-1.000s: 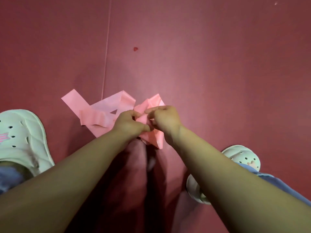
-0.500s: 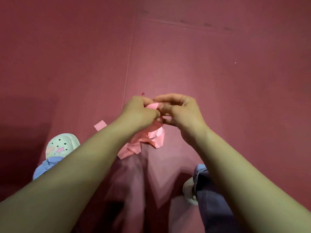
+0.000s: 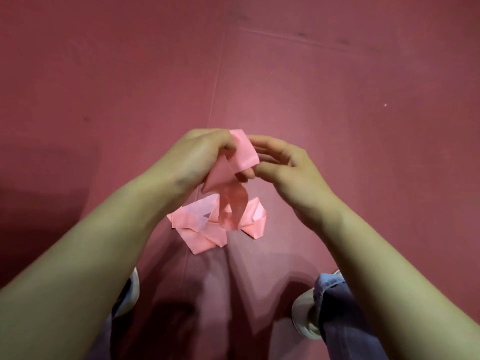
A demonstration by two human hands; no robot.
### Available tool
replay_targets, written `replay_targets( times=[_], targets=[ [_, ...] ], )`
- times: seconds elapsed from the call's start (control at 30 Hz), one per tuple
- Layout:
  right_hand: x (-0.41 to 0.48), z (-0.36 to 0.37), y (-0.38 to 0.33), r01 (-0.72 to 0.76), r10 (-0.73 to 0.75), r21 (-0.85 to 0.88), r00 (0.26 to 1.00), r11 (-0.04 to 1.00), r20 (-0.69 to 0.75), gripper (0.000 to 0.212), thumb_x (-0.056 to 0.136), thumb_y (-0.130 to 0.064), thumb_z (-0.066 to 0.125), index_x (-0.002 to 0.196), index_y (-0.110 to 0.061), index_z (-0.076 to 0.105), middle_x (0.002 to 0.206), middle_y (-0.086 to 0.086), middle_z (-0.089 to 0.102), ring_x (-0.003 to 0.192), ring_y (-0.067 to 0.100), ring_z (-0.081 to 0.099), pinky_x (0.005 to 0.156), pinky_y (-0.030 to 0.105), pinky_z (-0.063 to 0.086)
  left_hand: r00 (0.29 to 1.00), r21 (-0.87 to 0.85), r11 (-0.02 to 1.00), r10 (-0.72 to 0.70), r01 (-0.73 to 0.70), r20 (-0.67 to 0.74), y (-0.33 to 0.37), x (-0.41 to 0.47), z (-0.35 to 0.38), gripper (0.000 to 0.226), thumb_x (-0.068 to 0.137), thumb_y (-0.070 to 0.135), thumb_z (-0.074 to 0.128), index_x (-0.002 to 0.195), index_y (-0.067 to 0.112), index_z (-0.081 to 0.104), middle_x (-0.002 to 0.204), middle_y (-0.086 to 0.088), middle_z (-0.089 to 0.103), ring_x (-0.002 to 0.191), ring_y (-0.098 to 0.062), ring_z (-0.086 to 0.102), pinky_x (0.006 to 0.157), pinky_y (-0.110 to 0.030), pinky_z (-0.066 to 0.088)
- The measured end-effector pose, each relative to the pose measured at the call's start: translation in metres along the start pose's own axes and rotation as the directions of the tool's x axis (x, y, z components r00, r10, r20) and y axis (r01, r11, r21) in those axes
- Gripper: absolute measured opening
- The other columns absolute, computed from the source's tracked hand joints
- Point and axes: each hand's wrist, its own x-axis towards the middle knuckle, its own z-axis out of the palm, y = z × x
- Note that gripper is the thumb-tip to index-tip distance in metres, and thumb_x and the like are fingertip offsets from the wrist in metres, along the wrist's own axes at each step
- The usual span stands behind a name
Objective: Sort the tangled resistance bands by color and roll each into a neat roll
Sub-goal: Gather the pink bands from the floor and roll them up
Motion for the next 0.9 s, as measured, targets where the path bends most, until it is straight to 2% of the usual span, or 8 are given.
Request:
replay_targets(
  times=[0.13,0.23,0.33,0.4,0.47,0.6,0.7,0.9],
  targets=[
    [-0.006,0.0,0.0,0.031,-0.046,0.102,0.988,0.994,0.151,0.037,0.081,0.02,0.051,0.109,0.0,0.064,0.089,0.012,0.068,0.078,0.009,0.064,0.072,0.015,0.051,1.0,-0.011,1.0,-0.028,0.028,-0.004,-0.005,0.001,-0.005,0.027,0.077,0.004,0.042,0.078,-0.01,0.065,0.068,-0.021,0.064,0.059,-0.027,0.057,0.057,-0.028,0.05],
    [-0.006,-0.001,0.004,0.029,-0.032,0.05,0.998,0.998,0.054,0.032,0.085,0.016,0.049,0.093,-0.007,0.069,0.074,0.002,0.066,0.064,-0.001,0.061,0.063,0.009,0.046,0.997,0.097,0.994,-0.04,0.046,-0.068,-0.007,0.002,-0.004,0.023,0.068,0.005,0.048,0.077,-0.01,0.065,0.069,-0.013,0.053,0.065,-0.023,0.046,0.059,-0.025,0.035],
    [-0.005,-0.004,0.01,-0.003,0.004,0.014,0.998,1.0,-0.063,0.03,0.088,0.009,0.052,0.081,-0.015,0.069,0.073,0.013,0.062,0.062,0.006,0.056,0.064,0.017,0.047,0.997,0.16,0.986,-0.028,0.039,-0.071,-0.009,0.003,-0.001,0.038,0.077,-0.013,0.045,0.063,0.01,0.072,0.058,0.0,0.063,0.052,-0.009,0.056,0.054,-0.013,0.046],
    [-0.005,-0.005,0.012,-0.006,0.003,-0.027,0.995,1.0,-0.098,0.03,0.088,0.006,0.053,0.079,-0.017,0.07,0.076,0.028,0.06,0.067,0.015,0.053,0.065,0.027,0.045,0.995,0.152,0.987,-0.031,0.045,-0.094,-0.009,0.007,0.001,0.038,0.079,-0.013,0.043,0.064,0.01,0.069,0.057,-0.001,0.061,0.052,-0.008,0.054,0.061,-0.018,0.049],
    [-0.004,-0.006,0.013,-0.012,0.003,-0.069,0.991,0.998,-0.137,0.027,0.088,0.004,0.055,0.078,-0.016,0.07,0.082,0.033,0.061,0.068,0.016,0.052,0.063,0.026,0.043,0.994,0.096,0.994,-0.032,0.042,-0.102,-0.008,0.01,0.001,0.034,0.078,-0.011,0.043,0.064,0.008,0.067,0.06,-0.008,0.058,0.058,-0.016,0.052,0.072,-0.031,0.048],
    [-0.002,-0.007,0.013,-0.059,0.048,-0.061,0.986,0.996,-0.163,0.033,0.085,0.008,0.051,0.082,-0.017,0.072,0.082,0.021,0.067,0.07,0.011,0.057,0.07,0.026,0.05,0.994,0.037,0.999,-0.026,0.03,-0.105,-0.006,0.016,0.003,0.028,0.08,-0.003,0.046,0.068,0.009,0.067,0.054,0.002,0.05,0.054,-0.012,0.045,0.069,-0.031,0.044],
    [-0.001,-0.008,0.009,-0.052,0.049,-0.021,0.991,0.998,-0.121,0.038,0.086,0.009,0.045,0.09,-0.016,0.073,0.076,-0.004,0.07,0.065,-0.003,0.058,0.065,0.012,0.048,0.992,0.013,1.0,-0.024,0.025,-0.12,-0.005,0.018,0.006,0.024,0.085,0.001,0.053,0.07,0.013,0.068,0.054,0.007,0.054,0.052,-0.006,0.049,0.062,-0.022,0.043],
    [-0.002,-0.008,0.003,-0.007,0.008,0.095,1.0,0.995,-0.013,0.046,0.082,0.013,0.04,0.097,-0.016,0.072,0.077,-0.014,0.07,0.071,-0.008,0.061,0.066,0.006,0.044,0.989,0.01,1.0,0.024,-0.023,-0.149,-0.008,0.016,0.013,0.012,0.087,0.003,0.062,0.082,0.009,0.07,0.087,-0.021,0.07,0.077,-0.022,0.064,0.077,-0.034,0.053]
  ],
)
